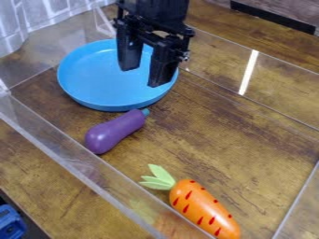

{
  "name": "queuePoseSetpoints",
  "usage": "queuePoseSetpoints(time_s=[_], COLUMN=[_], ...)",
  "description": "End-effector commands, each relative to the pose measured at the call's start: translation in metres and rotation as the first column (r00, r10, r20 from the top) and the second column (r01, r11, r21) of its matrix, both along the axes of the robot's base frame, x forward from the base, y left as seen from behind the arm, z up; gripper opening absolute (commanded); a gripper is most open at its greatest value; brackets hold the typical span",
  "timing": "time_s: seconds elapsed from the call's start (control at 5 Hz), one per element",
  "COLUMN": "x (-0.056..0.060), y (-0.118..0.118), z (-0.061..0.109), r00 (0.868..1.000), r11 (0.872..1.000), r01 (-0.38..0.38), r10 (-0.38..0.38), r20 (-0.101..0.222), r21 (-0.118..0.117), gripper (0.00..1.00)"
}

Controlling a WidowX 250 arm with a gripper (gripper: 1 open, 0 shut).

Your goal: Remove the purple eggplant from the blue tray and put it on the table

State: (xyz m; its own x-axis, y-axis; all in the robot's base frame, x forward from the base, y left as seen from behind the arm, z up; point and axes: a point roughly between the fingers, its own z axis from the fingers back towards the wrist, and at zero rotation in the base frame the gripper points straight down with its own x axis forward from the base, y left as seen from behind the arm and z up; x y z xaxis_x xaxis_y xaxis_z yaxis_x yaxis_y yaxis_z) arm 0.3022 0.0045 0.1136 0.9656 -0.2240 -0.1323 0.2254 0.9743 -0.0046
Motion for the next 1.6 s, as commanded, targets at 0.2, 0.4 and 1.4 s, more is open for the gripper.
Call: queuePoseSetpoints(time_s=[0.2,0.4,1.4], x=[0.013,0.008,0.026], y=[0.015,0.024,0.019], z=[0.023,0.026,0.019], r00=[0.995,0.992,0.988], r11=[1.0,0.999,0.999], r01=[0.004,-0.047,-0.051], r10=[-0.004,0.047,0.053], r20=[0.096,0.121,0.145], r21=[-0.004,-0.006,-0.02], gripper=[1.0,1.0,1.0])
